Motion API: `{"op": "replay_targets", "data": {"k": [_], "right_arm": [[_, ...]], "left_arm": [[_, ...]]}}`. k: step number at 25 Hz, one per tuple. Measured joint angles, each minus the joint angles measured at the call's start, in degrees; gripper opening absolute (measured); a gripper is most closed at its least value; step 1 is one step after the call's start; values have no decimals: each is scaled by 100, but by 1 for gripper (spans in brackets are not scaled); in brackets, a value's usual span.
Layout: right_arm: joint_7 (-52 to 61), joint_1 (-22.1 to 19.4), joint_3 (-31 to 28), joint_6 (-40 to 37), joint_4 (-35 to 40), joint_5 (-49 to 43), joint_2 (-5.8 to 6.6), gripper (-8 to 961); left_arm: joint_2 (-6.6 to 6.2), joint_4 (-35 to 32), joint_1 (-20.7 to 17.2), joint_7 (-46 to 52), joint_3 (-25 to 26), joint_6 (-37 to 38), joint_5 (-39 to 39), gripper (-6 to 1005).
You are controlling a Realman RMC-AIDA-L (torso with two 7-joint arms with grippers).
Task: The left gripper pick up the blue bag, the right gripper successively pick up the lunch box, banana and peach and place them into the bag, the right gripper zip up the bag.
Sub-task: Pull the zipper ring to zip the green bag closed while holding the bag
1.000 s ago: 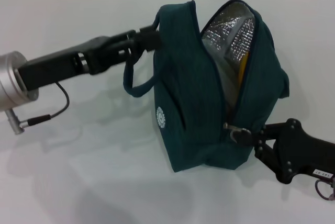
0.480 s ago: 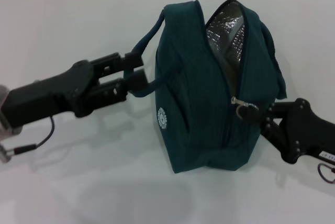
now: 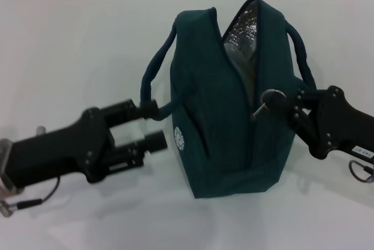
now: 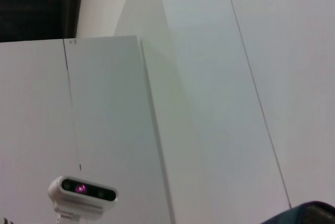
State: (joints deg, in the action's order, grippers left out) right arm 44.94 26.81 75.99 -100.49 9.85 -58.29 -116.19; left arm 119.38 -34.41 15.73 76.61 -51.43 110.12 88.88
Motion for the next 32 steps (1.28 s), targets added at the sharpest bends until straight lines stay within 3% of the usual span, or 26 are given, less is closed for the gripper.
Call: {"op": "replay_targets", "data": {"k": [18, 27, 32], "right_arm": [[340, 369, 56, -147, 60, 416, 0, 17], [557, 866, 72, 171, 12, 586, 0, 18], [605, 1188, 243, 412, 16, 591, 0, 18]], "left_arm": [[17, 730, 93, -890, -104, -263, 448, 668], [32, 1219, 223, -1276, -64, -735, 330, 659], [36, 1536, 230, -1513, -53, -921, -128, 654]]}}
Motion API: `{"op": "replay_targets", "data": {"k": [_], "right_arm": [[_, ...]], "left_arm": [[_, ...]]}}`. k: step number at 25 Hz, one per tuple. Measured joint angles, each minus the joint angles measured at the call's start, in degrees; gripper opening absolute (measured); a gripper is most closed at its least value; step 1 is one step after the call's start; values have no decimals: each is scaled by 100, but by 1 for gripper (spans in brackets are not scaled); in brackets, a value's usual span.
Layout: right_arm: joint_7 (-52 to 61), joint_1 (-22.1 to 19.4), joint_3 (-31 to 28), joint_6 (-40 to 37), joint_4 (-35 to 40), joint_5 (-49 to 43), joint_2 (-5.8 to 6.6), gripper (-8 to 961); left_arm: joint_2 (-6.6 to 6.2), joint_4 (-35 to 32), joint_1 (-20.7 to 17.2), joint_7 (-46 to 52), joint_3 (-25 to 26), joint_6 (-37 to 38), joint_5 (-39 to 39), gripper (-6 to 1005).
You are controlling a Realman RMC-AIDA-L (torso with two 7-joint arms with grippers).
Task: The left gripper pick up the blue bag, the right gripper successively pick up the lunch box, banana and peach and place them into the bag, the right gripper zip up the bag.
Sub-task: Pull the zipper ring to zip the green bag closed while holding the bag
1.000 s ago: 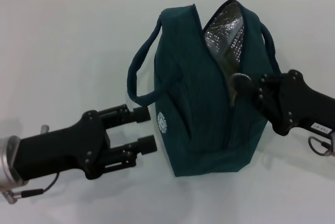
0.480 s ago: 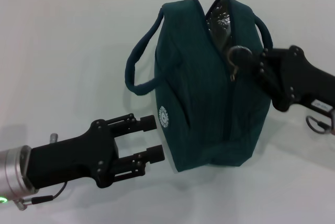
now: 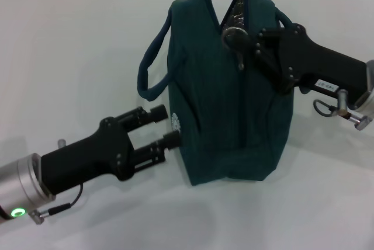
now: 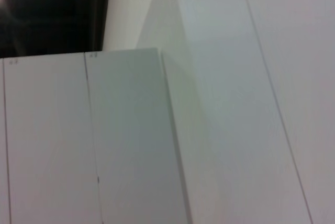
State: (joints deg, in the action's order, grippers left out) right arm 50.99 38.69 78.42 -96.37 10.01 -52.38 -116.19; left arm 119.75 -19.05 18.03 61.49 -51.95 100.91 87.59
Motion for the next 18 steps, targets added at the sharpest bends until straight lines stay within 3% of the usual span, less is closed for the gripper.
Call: {"op": "replay_targets", "data": {"k": [18], "right_arm": [[5, 313, 324, 631, 423, 169, 0, 20]], "left_arm": [[48, 85, 157, -119, -32, -369, -548, 637]]}}
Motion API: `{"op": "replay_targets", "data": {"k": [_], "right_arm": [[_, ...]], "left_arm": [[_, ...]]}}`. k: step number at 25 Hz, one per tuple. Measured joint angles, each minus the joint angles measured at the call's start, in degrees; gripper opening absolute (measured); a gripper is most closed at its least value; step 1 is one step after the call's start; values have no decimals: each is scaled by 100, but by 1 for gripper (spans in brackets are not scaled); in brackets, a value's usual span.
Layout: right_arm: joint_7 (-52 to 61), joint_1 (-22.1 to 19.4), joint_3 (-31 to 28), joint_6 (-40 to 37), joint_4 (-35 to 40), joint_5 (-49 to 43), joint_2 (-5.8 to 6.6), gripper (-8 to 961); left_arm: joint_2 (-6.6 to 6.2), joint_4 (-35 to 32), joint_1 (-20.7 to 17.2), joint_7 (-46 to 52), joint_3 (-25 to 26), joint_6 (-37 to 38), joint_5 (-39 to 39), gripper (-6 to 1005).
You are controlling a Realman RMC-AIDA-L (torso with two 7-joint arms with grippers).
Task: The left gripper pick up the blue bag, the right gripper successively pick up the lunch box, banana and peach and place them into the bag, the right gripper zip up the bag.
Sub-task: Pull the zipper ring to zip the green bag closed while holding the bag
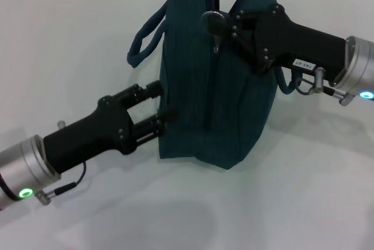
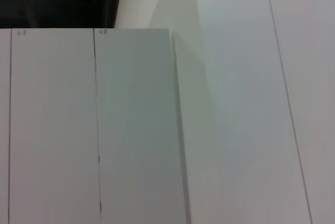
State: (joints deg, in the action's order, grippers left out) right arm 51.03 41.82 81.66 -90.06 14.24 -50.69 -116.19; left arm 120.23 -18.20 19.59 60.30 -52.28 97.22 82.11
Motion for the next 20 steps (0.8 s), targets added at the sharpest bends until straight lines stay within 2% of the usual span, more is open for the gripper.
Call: {"op": "replay_targets", "data": {"k": [6, 13, 18, 20], "right_arm": [[-23, -14, 459, 131, 102, 414, 0, 21], [-26, -127, 553, 174, 188, 505, 0, 21], [-28, -200, 618, 153, 207, 590, 0, 22], [-29, -217, 625, 145, 207, 613, 0, 22]], "left_arm": [[1, 26, 124, -7, -4, -229, -124, 631], [-5, 434, 553, 87, 18, -582, -226, 624], [-10, 480, 583, 1, 5, -599, -360, 619], [-12, 471, 581, -15, 2, -575, -356, 541]]}}
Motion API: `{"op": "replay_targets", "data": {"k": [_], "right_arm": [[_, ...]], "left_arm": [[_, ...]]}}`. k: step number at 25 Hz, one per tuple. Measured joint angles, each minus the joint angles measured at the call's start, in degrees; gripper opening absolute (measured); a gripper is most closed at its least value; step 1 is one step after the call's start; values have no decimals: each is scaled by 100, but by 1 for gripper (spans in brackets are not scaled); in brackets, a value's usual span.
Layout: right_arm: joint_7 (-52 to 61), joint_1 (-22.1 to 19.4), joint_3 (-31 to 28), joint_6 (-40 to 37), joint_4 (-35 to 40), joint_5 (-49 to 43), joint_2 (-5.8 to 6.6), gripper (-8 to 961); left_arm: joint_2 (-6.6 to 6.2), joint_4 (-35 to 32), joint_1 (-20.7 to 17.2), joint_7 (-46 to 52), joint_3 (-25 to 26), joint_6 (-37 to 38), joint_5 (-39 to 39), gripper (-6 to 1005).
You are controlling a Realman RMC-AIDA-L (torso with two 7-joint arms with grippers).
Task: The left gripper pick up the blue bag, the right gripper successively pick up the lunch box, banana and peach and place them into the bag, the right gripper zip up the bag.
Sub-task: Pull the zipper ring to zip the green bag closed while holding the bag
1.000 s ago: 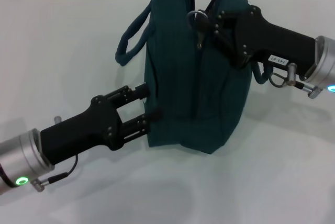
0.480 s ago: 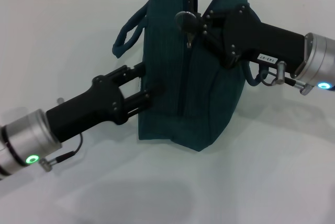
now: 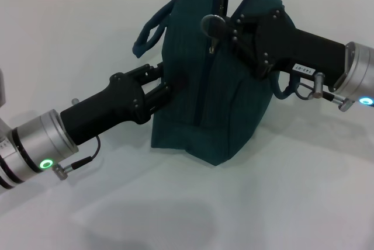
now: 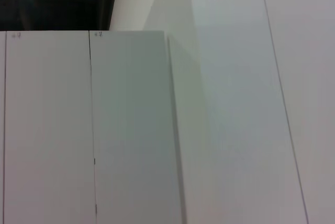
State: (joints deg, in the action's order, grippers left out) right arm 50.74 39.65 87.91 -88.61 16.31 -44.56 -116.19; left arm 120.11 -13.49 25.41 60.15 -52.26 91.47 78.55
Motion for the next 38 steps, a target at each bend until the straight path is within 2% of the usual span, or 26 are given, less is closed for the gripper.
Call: {"op": "replay_targets", "data": {"k": [9, 26, 33, 38], "right_arm": [[-4, -58, 8, -13, 4, 18, 0, 23], [195, -136, -3, -25, 9, 353, 0, 25], [302, -150, -46, 63, -45, 625, 1, 26], [329, -165, -43, 468, -60, 772, 0, 26]], "left_arm": [[-14, -26, 41, -3, -194, 81, 39, 213], [-80, -28, 143, 69, -667, 365, 110, 85], [-81, -250, 111, 214, -689, 545, 544, 62], [-85, -306, 83, 225, -691, 971, 818, 62]]}}
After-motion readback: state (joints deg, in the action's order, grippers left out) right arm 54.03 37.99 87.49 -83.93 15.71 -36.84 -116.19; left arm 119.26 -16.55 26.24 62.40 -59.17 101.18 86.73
